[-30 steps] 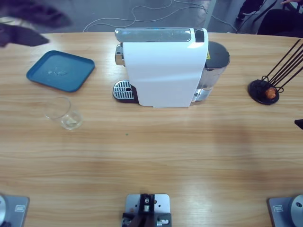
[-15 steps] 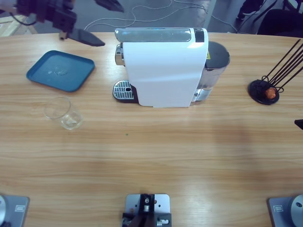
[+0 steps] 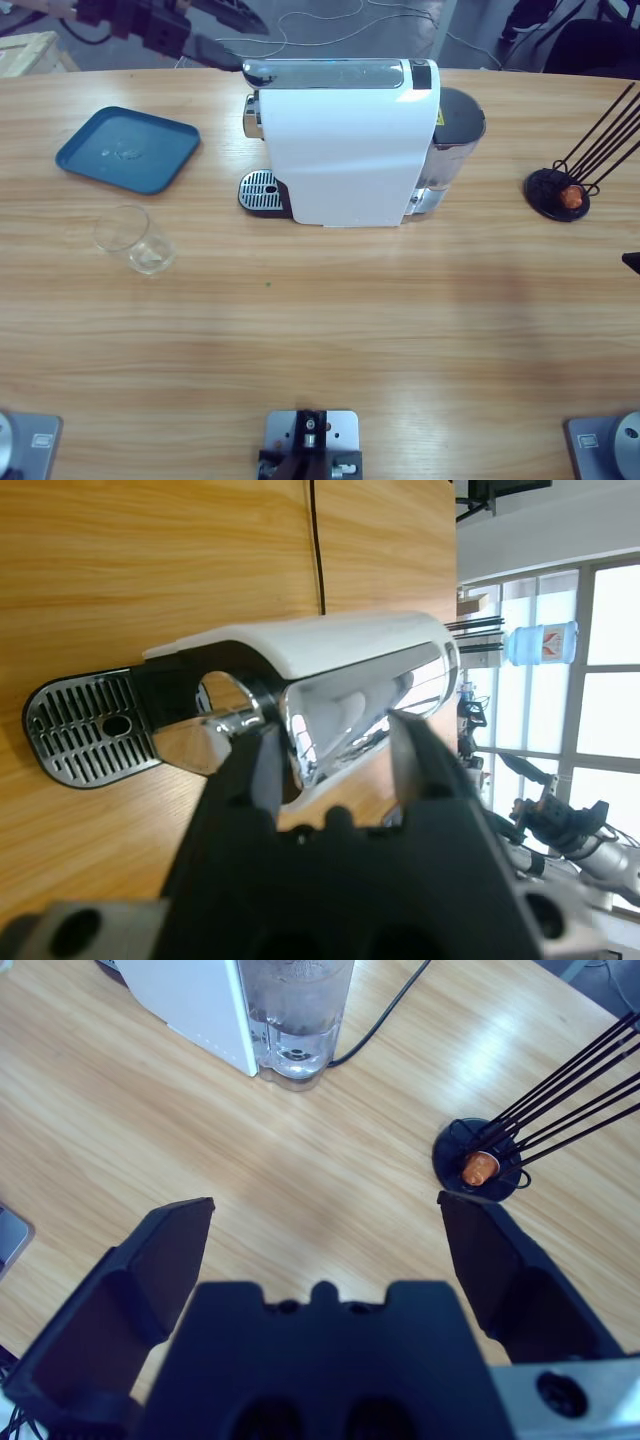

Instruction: Pour coffee

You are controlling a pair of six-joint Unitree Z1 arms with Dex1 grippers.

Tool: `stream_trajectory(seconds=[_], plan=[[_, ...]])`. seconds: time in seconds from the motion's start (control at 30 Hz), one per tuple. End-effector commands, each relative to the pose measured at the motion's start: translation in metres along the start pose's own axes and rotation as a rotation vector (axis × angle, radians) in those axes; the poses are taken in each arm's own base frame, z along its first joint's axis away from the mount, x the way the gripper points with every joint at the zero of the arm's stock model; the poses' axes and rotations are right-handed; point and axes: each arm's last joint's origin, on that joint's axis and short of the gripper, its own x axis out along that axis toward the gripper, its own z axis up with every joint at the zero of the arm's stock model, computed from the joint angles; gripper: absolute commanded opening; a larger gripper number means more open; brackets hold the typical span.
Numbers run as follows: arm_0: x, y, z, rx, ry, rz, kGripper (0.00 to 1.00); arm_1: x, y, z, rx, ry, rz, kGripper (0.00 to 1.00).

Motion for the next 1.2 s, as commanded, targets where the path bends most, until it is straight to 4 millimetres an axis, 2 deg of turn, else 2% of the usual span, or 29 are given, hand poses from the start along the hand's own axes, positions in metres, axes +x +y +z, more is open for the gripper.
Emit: stream_trajectory(seconds=[0.03, 0.37, 0.57, 0.7, 0.73, 0.77, 0.8, 0.83, 0.87, 0.93, 0.97, 1.07, 1.13, 1.2], plan=[[0.018, 0.016, 0.004, -0.06, 0.046, 0.003, 0.0, 0.002, -0.002, -0.008, 0.023, 0.008, -0.03, 1.0], [0.005, -0.002, -0.001, -0.051, 0.074, -0.098, 0.0, 0.003, -0.002, -0.007, 0.023, 0.012, -0.03, 1.0], [-0.024, -0.043, -0.002, 0.052, 0.014, -0.183, 0.0, 0.027, 0.001, 0.009, 0.004, 0.132, -0.059, 1.0], [-0.058, -0.078, -0.003, 0.176, -0.083, -0.244, 0.0, 0.011, -0.004, 0.0, 0.052, 0.062, -0.112, 1.0], [-0.067, -0.088, -0.007, 0.253, -0.132, -0.236, 0.124, 0.006, -0.007, -0.003, 0.069, 0.032, -0.14, 1.0], [-0.074, -0.093, -0.011, 0.328, -0.17, -0.222, 0.572, -0.002, -0.01, -0.005, 0.087, -0.006, -0.178, 1.0], [-0.083, -0.098, -0.018, 0.481, -0.22, -0.196, 0.873, -0.006, -0.013, -0.005, 0.101, -0.028, -0.216, 1.0], [-0.089, -0.103, -0.027, 0.632, -0.264, -0.16, 0.978, -0.009, -0.016, -0.004, 0.119, -0.044, -0.254, 1.0], [-0.095, -0.106, -0.037, 0.764, -0.305, -0.107, 0.991, -0.01, -0.019, -0.002, 0.144, -0.058, -0.286, 1.0], [-0.112, -0.1, -0.06, 0.912, -0.326, -0.021, 0.991, -0.003, -0.023, 0.004, 0.213, -0.067, -0.311, 1.0], [-0.121, -0.087, -0.075, 0.949, -0.312, 0.051, 0.991, 0.005, -0.024, 0.007, 0.245, -0.05, -0.316, 0.994], [-0.128, -0.037, -0.125, 1.022, -0.185, 0.231, 0.991, 0.051, -0.027, 0.016, 0.287, 0.07, -0.328, 0.959], [-0.14, -0.01, -0.154, 1.021, -0.152, 0.297, 0.991, 0.073, -0.037, 0.012, 0.326, 0.155, -0.371, 0.94], [-0.162, 0.01, -0.177, 0.97, -0.205, 0.333, 0.991, 0.085, -0.048, -0.001, 0.413, 0.169, -0.427, 0.863]])
